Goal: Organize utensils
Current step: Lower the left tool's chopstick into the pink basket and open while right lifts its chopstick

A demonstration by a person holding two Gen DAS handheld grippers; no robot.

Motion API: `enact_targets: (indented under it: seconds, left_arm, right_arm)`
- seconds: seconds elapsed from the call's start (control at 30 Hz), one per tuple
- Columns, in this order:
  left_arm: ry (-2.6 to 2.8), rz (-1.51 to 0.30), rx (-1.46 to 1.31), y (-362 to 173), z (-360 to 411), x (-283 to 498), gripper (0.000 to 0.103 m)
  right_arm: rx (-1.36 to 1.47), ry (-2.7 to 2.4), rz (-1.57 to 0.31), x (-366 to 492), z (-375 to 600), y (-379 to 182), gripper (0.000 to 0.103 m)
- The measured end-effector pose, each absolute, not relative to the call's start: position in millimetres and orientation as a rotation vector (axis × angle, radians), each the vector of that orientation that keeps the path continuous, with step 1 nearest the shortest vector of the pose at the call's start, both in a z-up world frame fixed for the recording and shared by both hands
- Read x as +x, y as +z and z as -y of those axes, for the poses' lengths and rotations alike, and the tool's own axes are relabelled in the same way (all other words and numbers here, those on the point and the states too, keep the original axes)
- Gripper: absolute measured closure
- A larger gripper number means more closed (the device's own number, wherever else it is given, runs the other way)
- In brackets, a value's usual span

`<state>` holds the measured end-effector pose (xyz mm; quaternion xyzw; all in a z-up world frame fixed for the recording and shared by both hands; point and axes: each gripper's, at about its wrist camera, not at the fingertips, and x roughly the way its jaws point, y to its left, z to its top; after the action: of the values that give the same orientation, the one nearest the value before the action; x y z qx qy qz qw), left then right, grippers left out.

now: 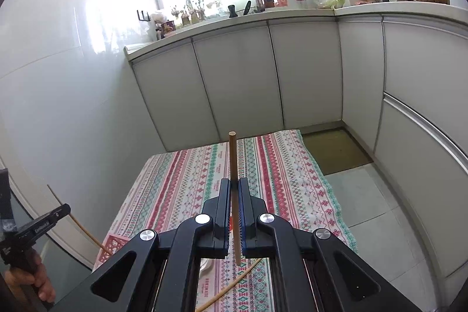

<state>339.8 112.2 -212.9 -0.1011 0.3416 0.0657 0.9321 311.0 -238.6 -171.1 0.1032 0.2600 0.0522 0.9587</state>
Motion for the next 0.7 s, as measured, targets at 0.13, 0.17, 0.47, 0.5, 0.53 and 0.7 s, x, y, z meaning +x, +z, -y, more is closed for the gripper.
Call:
enact_targets:
  seconds: [0.13,0.17,0.47,0.5,0.53,0.7]
  left_arm:
    - [0.125,-0.710,-0.281,-211,-125,334,0.093]
    - [0.124,-0.707,-0.295,-208,-129,332,0.088]
    - [0.159,-0.636,-0.439,-177,-164,291,0.052]
    - [0.169,-0.659,-0.425,-179,-164,289,0.052]
    - [0.184,-0.691,-0.409,-184,-164,288,0.052]
    - [0.234,-0.817,-0.395,-213,-171,292,0.052]
  right_arm:
    - [0.210,0.118,-0.523,310,236,-169,0.098]
    - [0.209,0.122,-0.521,310,234,-169,0.098]
    - [0.182,0.197,-0.480,309,212,-158,0.098]
    - [0.177,0.211,-0.473,309,207,-157,0.098]
    - [0.173,0.221,-0.468,309,202,-155,0.098]
    - [0.159,0.301,-0.443,311,171,-145,0.098]
